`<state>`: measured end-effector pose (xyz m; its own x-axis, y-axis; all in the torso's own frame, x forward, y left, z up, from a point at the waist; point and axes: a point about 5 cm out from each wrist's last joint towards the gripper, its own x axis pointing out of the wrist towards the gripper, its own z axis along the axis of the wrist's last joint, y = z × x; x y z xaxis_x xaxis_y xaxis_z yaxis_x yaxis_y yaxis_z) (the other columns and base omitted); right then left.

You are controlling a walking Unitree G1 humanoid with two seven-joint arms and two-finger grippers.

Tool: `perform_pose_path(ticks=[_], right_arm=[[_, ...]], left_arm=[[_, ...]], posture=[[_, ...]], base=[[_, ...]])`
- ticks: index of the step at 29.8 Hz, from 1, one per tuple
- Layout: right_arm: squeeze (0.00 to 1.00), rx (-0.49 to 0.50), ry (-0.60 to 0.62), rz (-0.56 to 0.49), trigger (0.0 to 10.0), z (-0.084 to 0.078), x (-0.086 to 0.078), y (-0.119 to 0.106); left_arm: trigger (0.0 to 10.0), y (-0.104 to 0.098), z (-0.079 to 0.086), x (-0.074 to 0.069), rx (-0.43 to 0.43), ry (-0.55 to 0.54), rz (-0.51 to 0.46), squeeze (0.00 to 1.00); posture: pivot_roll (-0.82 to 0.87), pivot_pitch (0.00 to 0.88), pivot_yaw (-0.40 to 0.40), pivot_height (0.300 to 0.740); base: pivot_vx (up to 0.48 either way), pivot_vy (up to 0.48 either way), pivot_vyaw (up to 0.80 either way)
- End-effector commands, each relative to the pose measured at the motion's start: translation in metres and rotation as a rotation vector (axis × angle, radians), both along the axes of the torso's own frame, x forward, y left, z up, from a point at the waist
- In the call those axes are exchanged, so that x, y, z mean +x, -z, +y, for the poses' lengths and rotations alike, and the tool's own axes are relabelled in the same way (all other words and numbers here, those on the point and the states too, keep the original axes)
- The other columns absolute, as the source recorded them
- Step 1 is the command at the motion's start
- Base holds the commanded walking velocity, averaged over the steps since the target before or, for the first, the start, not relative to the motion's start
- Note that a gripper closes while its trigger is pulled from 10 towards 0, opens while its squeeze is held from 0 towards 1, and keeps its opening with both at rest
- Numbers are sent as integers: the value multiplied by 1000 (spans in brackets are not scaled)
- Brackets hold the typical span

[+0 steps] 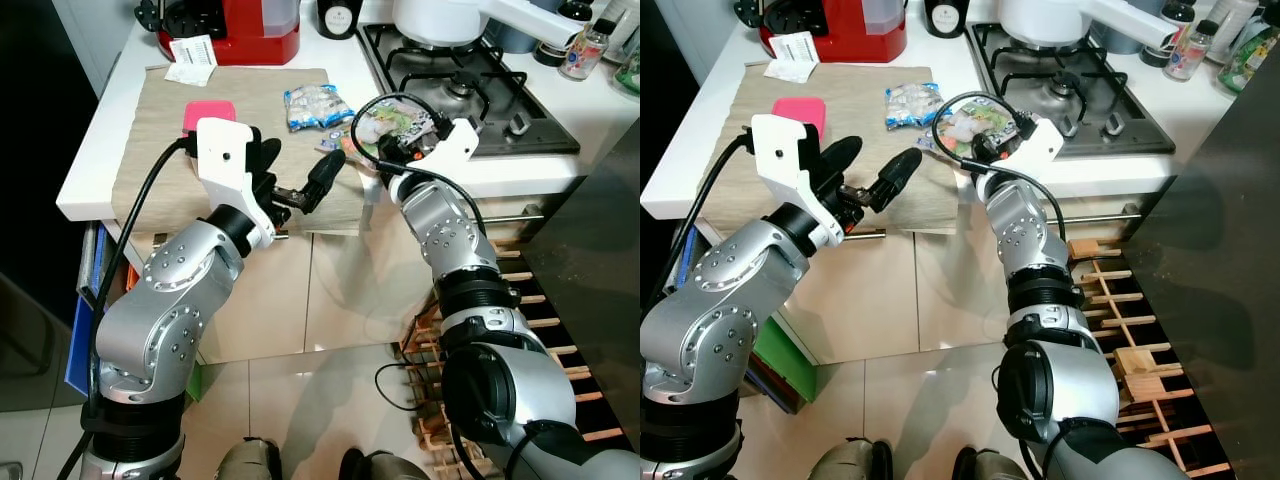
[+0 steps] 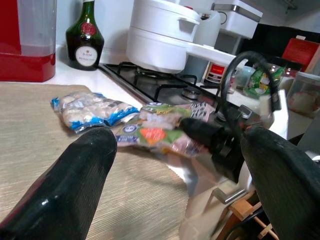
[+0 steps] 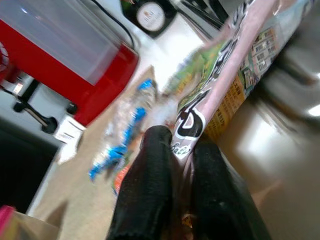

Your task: Restocking fridge

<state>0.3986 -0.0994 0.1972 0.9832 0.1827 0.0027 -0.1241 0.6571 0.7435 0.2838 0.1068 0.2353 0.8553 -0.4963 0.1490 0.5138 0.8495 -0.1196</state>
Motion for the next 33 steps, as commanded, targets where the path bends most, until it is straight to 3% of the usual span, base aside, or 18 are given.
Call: perform_pose_path(ticks=[1,7,8,12,19,21,22,24,25,26,27,33], right_arm=[[0,14,-6,-100,0,-2,2,-24],[0,9,-7,-227,0,-4,3,-55],[0,-30,-18,-322,0,-4,2,-75],[0,-77,-28,-406,0,-7,2,-92],[0,-56,-31,-421,0,-15,2,-100],[0,-58,-46,-430,0,-15,1,-101],[0,-58,-46,-430,0,-15,1,-101],[0,-69,-74,-437,0,-15,0,-99],[0,-69,-74,-437,0,-15,0,-99],[0,-71,-95,-433,0,-16,-2,-96],[0,-72,-104,-431,0,-16,-2,-95],[0,-65,-117,-430,0,-20,-6,-94]], left_arm=[[10000,-3,-3,1,12,13,-18,0],[10000,-3,-2,2,21,1,-19,0],[10000,-2,-1,4,64,-28,-38,0],[10000,-2,0,5,74,-39,-50,0],[10000,-3,1,6,124,-57,-101,0],[10000,-9,2,6,238,-85,-208,0],[10000,-9,2,6,238,-85,-208,0],[10000,-17,2,5,402,-114,-374,0],[10000,-17,2,5,402,-114,-374,0],[10000,-22,2,4,514,-140,-482,0],[10000,-23,1,4,560,-148,-525,0],[10000,-20,-6,1,727,-122,-686,0]], posture=[[70,101,-52,740],[71,95,-52,740],[72,93,-52,740],[73,83,-55,740],[69,70,-54,740],[68,68,-54,740],[68,68,-54,740],[68,62,-54,740],[68,62,-54,740],[68,62,-54,740],[68,62,-54,740],[57,67,-49,740]], base=[[0,0,0],[0,0,0],[0,0,0],[0,0,0],[0,0,0],[0,0,0],[0,0,0],[0,0,0],[0,0,0],[0,0,0],[0,0,0],[0,0,0]])
